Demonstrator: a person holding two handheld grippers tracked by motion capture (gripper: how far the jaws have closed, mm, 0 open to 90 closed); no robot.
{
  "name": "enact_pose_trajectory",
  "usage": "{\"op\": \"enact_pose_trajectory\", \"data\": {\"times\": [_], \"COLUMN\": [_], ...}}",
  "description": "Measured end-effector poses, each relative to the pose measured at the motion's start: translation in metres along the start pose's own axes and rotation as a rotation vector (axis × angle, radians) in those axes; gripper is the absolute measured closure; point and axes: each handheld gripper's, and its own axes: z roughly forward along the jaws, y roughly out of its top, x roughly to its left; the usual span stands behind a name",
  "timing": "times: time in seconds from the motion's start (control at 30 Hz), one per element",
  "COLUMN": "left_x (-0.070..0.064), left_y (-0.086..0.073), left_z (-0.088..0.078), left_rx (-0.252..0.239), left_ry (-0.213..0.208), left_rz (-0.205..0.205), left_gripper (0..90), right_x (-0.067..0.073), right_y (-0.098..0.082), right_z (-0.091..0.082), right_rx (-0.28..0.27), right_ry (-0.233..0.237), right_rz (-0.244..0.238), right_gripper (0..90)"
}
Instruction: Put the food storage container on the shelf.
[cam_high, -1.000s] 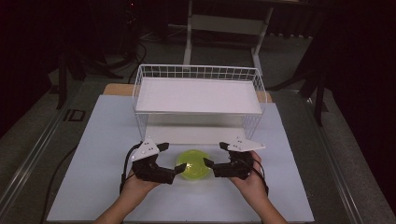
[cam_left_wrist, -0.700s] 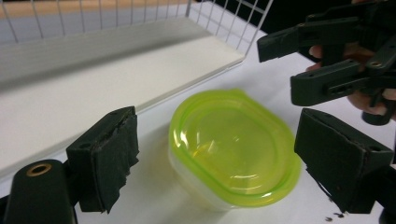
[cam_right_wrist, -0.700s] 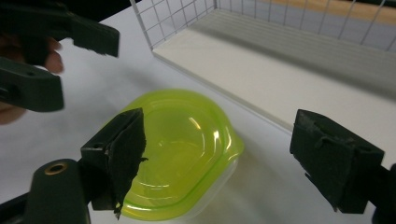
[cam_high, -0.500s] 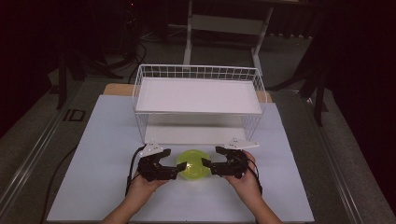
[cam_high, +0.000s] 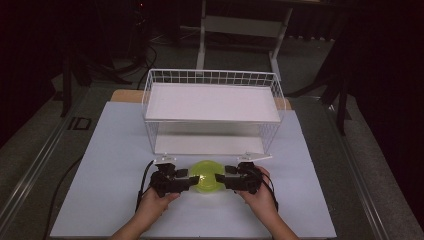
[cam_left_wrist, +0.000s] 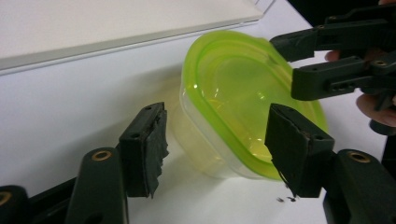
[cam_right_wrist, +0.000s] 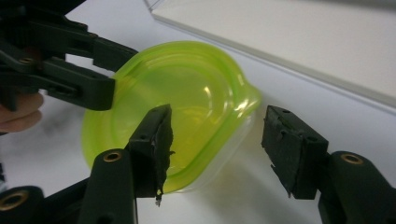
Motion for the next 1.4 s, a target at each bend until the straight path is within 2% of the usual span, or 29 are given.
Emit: {"op": "enact_pose_trajectory", "data": {"times": [0.07, 0.1, 0.13, 0.2, 0.23, 0.27, 0.37, 0.47, 0.6, 0.67, 0.7, 0.73, 0.77, 0.8, 0.93, 1.07, 1.13, 1.23, 1.3, 1.33, 1.4], "left_x": [0.000, 0.000, 0.000, -0.001, -0.001, -0.002, -0.007, -0.014, -0.018, -0.017, -0.018, -0.019, -0.019, -0.019, -0.023, -0.026, -0.028, -0.035, -0.037, -0.041, -0.042], "left_y": [-0.001, -0.001, -0.002, -0.002, -0.003, -0.003, -0.004, -0.005, -0.007, -0.008, -0.008, -0.009, -0.010, -0.010, -0.007, 0.000, 0.004, 0.011, 0.015, 0.020, 0.023], "left_z": [-0.001, -0.002, -0.003, -0.005, -0.006, -0.006, -0.008, -0.009, -0.011, -0.012, -0.012, -0.011, -0.011, -0.011, -0.016, -0.022, -0.026, -0.033, -0.036, -0.041, -0.044], "left_rx": [-0.004, -0.001, -0.006, -0.001, -0.006, -0.002, 0.016, 0.024, 0.021, 0.019, 0.013, 0.018, 0.014, 0.008, -0.009, -0.022, -0.033, -0.048, -0.054, -0.064, -0.068], "left_ry": [-0.002, -0.019, -0.018, -0.027, -0.023, -0.033, -0.060, -0.033, -0.017, -0.015, -0.001, 0.017, 0.019, 0.016, 0.021, 0.007, -0.001, 0.005, 0.001, 0.002, -0.001], "left_rz": [-0.006, -0.012, -0.017, -0.023, -0.023, -0.029, -0.042, -0.039, -0.084, -0.130, -0.131, -0.111, -0.106, -0.109, -0.090, -0.080, -0.084, -0.063, -0.065, -0.049, -0.046], "left_gripper": [46.1, 51.5, 55.7, 61.1, 63.5, 65.6, 69.0, 71.3, 75.6, 78.0, 79.3, 80.9, 81.0, 81.0, 81.0, 81.1, 81.2, 81.2, 81.1, 81.1, 81.1], "right_x": [0.000, 0.000, 0.000, -0.001, -0.003, -0.003, -0.002, 0.001, 0.006, 0.007, 0.008, 0.010, 0.012, 0.014, 0.017, 0.024, 0.027, 0.032, 0.033, 0.036, 0.037], "right_y": [0.000, 0.000, 0.001, 0.001, 0.001, 0.001, 0.000, -0.002, -0.004, -0.005, -0.005, -0.005, -0.004, -0.003, -0.001, 0.006, 0.010, 0.018, 0.020, 0.025, 0.028], "right_z": [-0.001, -0.001, -0.001, -0.003, -0.005, -0.006, -0.009, -0.013, -0.017, -0.018, -0.019, -0.020, -0.021, -0.021, -0.024, -0.031, -0.036, -0.044, -0.046, -0.052, -0.055], "right_rx": [0.002, 0.005, 0.011, 0.013, 0.013, 0.018, 0.025, 0.029, 0.025, 0.012, 0.009, 0.000, -0.006, -0.002, -0.017, -0.040, -0.051, -0.068, -0.071, -0.087, -0.094], "right_ry": [0.003, 0.006, 0.013, 0.018, 0.030, 0.030, 0.037, 0.029, 0.032, 0.041, 0.039, 0.038, 0.031, 0.011, -0.001, -0.023, -0.025, -0.035, -0.034, -0.029, -0.032], "right_rz": [0.008, 0.012, 0.026, 0.044, 0.063, 0.064, 0.075, 0.066, 0.069, 0.079, 0.078, 0.075, 0.066, 0.048, 0.025, -0.011, -0.020, -0.045, -0.050, -0.052, -0.055], "right_gripper": [45.8, 47.8, 49.4, 57.0, 66.0, 68.0, 71.1, 72.6, 74.8, 76.0, 77.3, 79.9, 80.0, 79.9, 79.8, 79.8, 79.8, 79.7, 79.7, 79.7, 79.7]}}
